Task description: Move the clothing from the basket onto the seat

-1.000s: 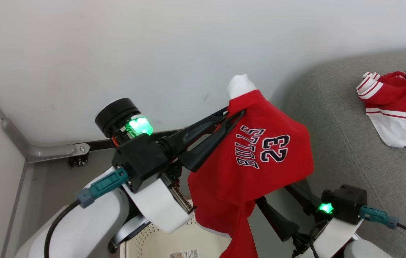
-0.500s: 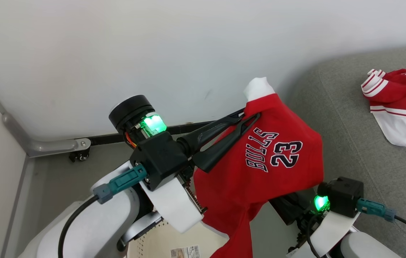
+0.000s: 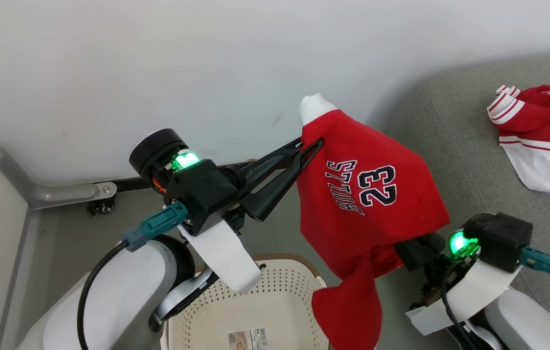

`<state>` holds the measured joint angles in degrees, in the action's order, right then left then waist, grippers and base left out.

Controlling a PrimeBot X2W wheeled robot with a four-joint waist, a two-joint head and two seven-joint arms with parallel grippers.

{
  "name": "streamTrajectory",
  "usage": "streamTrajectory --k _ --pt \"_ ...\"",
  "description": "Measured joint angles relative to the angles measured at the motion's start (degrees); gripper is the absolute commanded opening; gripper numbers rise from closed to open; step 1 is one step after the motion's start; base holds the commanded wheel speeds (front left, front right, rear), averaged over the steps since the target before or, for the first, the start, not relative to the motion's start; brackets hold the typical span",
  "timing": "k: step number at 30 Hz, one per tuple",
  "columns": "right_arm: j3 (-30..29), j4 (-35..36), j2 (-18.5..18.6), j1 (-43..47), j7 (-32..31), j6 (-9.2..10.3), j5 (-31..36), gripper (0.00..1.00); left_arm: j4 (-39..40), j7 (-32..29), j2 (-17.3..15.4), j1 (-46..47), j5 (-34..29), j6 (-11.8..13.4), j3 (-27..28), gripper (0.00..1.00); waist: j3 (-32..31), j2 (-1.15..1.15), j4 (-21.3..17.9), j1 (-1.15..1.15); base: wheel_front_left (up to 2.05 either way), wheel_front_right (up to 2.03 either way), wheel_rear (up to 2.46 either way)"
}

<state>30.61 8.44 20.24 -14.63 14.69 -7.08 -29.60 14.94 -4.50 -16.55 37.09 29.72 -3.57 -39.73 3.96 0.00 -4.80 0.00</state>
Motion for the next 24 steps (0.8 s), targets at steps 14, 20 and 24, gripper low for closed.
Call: streamTrajectory --k 14,20,24 --pt "-4.64 3.02 1.26 0.69 0.00 0.00 0.44 0.00 -3.34 -2.01 -2.23 -2.14 0.58 0.88 0.42 1.00 1.17 0.00 -0.51 0.00 0.00 0.00 0.00" --pt "-6.57 3.43 1.59 1.93 0.00 0.00 0.85 0.00 -3.11 -1.97 -2.00 -2.39 1.37 0.88 0.42 1.00 1.29 0.00 -1.00 0.00 0.00 0.00 0.00" --pt "-7.92 3.39 1.83 2.86 0.00 0.00 0.86 0.00 -2.97 -1.98 -2.01 -2.83 2.16 0.88 0.35 1.00 1.28 0.00 -1.24 0.00 0.00 0.00 0.00"
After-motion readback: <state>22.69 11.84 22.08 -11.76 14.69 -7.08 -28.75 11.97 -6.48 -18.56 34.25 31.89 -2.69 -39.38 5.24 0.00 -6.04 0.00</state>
